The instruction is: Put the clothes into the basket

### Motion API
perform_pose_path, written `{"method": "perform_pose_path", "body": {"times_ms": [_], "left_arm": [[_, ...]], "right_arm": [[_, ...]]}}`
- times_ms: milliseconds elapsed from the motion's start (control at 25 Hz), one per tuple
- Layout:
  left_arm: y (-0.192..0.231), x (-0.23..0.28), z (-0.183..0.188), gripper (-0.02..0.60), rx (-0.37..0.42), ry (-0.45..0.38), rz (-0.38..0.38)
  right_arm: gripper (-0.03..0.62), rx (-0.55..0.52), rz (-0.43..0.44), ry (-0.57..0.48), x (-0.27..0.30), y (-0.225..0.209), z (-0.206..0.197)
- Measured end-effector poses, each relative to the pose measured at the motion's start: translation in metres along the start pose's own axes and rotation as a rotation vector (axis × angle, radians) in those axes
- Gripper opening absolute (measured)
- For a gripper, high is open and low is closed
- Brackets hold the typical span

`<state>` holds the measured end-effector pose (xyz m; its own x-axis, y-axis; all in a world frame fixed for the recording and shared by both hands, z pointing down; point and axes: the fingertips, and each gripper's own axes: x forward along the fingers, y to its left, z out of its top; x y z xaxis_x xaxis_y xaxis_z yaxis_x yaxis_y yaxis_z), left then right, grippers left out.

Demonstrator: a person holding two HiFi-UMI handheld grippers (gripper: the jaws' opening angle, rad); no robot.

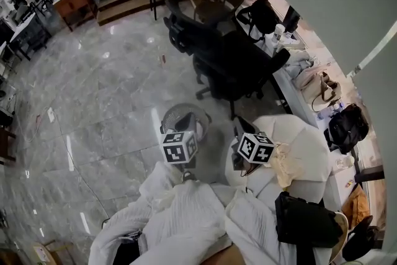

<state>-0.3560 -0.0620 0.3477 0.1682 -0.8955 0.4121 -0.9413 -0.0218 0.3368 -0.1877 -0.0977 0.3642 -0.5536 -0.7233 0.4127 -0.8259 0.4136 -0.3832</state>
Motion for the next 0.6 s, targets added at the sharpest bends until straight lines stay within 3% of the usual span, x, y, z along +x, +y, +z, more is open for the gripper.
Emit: {"method": "perform_pose_path", "body": {"times_ms": [600], "left_arm": [[-0.005, 0.008, -0.004, 0.006, 0.055, 0.031, -0.042]], "right_arm": [[0.037, 0.03, -0.069, -0.002, -0.005, -0.013, -0.006]]}}
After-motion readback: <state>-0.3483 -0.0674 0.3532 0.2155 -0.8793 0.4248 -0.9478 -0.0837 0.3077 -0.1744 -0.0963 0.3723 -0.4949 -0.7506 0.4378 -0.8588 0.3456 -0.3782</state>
